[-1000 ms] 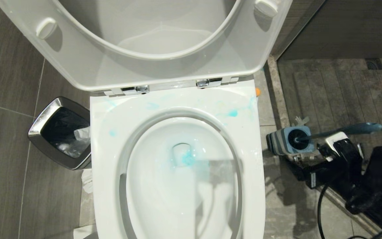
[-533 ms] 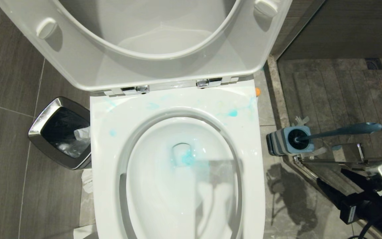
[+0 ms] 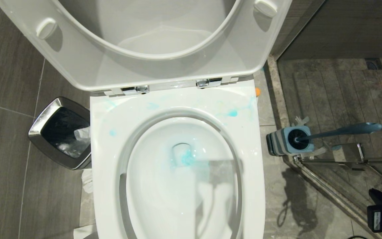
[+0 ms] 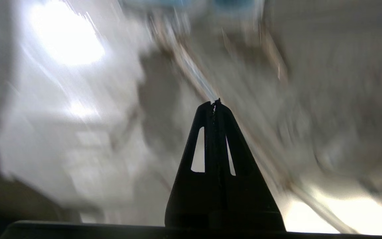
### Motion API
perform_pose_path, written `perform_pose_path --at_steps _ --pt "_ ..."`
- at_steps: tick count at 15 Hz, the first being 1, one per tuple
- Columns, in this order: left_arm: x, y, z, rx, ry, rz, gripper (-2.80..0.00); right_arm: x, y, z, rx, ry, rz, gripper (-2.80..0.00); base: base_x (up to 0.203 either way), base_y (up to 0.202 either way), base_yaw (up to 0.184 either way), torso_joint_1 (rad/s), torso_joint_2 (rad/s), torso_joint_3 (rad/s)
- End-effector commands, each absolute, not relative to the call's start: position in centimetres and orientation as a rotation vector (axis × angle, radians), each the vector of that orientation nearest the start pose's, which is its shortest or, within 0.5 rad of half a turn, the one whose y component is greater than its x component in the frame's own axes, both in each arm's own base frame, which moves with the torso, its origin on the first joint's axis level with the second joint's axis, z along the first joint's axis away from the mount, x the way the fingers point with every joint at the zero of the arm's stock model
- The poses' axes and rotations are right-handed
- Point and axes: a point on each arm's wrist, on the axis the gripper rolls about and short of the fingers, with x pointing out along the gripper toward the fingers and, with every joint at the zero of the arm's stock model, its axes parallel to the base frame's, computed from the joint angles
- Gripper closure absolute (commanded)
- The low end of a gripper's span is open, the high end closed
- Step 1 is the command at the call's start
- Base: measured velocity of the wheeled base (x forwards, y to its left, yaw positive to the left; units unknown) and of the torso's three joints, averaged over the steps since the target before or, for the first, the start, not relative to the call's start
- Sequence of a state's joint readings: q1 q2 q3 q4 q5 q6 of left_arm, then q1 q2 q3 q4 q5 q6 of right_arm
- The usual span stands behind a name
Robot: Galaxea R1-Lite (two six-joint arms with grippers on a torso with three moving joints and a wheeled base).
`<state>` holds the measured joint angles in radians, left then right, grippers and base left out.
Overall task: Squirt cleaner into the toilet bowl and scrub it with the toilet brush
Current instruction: Scrub the toilet bowl
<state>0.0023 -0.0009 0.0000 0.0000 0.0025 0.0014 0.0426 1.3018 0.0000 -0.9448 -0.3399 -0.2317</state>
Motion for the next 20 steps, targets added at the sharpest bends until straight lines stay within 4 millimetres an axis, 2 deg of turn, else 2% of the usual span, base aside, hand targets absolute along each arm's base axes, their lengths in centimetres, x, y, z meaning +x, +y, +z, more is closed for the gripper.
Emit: perform_pose_path --at_steps 1,3,6,9,11,12,18,20 --pt "-2.3 0.0 7.5 0.002 0.000 0.005 0.00 13.3 -1.0 10.3 -0.295 0.427 -0.323 0.00 0.000 0.000 0.000 0.000 0.00 0.000" --pt "-2.3 0.0 7.5 0.002 0.000 0.005 0.00 13.9 -1.1 9.7 -0.303 0.466 -0.322 0.00 0.000 0.000 0.000 0.000 0.00 0.000" --pt "-2.3 0.0 7.5 0.002 0.000 0.005 0.00 16.0 -1.1 8.6 -0.306 0.486 -0.301 0.00 0.000 0.000 0.000 0.000 0.00 0.000" --pt "-2.3 0.0 7.5 0.002 0.000 0.006 0.00 18.5 -0.8 8.9 -0.294 0.391 -0.278 0.00 0.000 0.000 0.000 0.000 0.00 0.000" --pt "-2.3 0.0 7.5 0.002 0.000 0.005 0.00 19.5 -0.7 9.1 -0.286 0.342 -0.276 0.00 0.000 0.000 0.000 0.000 0.00 0.000" --pt "-2.3 0.0 7.5 0.002 0.000 0.006 0.00 19.7 -0.5 9.1 -0.285 0.328 -0.264 -2.80 0.000 0.000 0.000 0.000 0.00 0.000" --pt "-2.3 0.0 7.5 0.002 0.000 0.005 0.00 21.1 0.1 9.6 -0.280 0.280 -0.214 -2.80 0.000 0.000 0.000 0.000 0.00 0.000" --pt "-2.3 0.0 7.5 0.002 0.000 0.006 0.00 22.2 0.2 10.3 -0.273 0.239 -0.208 -2.80 0.000 0.000 0.000 0.000 0.00 0.000"
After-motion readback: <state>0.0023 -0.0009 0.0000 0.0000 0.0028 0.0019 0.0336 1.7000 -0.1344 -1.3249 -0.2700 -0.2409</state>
